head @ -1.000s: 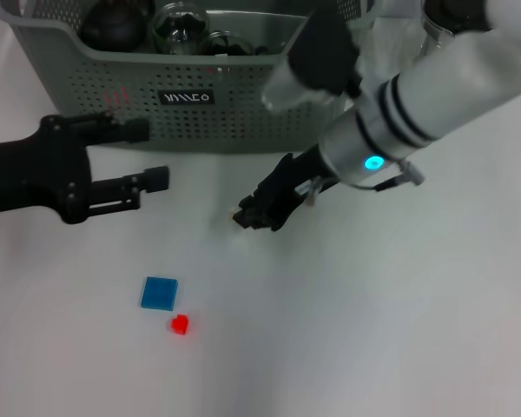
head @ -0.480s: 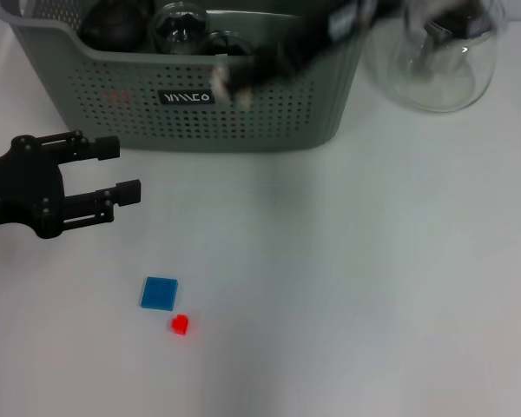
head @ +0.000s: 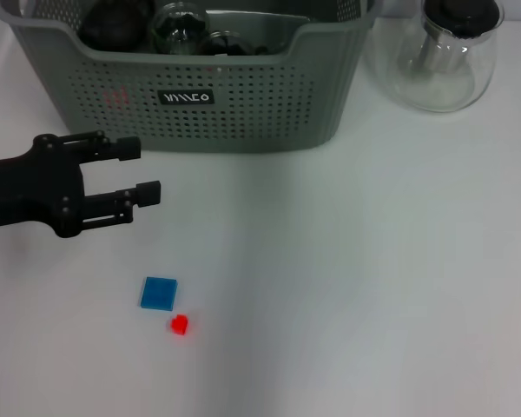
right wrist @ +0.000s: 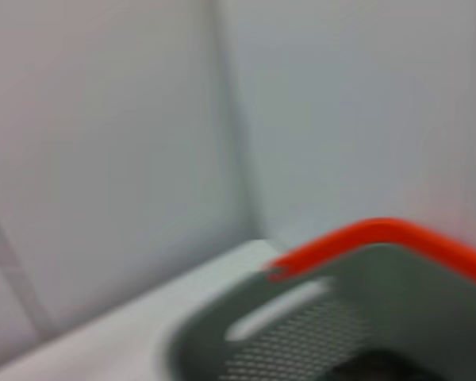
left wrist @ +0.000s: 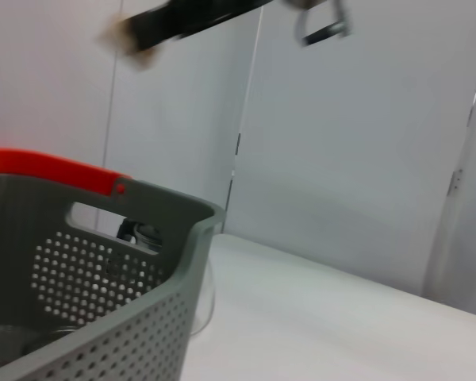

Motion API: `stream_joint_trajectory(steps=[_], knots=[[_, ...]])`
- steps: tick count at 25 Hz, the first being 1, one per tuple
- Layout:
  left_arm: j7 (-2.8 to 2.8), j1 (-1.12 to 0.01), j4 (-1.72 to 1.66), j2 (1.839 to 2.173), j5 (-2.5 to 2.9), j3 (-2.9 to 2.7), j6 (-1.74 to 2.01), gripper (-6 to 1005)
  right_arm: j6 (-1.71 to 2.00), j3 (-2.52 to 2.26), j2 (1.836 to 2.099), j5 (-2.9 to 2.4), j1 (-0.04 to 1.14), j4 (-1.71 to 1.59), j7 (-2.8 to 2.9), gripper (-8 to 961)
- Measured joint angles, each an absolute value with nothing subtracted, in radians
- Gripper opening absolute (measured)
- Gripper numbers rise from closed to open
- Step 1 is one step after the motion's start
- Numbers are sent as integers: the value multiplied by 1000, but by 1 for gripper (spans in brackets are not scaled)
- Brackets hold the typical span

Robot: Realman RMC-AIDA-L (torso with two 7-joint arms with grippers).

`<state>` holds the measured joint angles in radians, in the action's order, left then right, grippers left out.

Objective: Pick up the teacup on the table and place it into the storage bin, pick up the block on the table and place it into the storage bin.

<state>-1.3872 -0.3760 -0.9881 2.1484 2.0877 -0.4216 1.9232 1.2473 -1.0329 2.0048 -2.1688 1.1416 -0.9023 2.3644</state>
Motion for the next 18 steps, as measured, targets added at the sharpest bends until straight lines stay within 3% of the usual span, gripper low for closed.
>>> stream_joint_trajectory(steps=[9,18], knots=[[-1406,-397,-981,2152,2089,-473,1908,677,755,-1235,2105,-2399,1255,-577,2301,176],[-1407,-417,-951,2155,2098,-502,1877,677,636,-1346,2107,-2392,1281,-465,2306,240]])
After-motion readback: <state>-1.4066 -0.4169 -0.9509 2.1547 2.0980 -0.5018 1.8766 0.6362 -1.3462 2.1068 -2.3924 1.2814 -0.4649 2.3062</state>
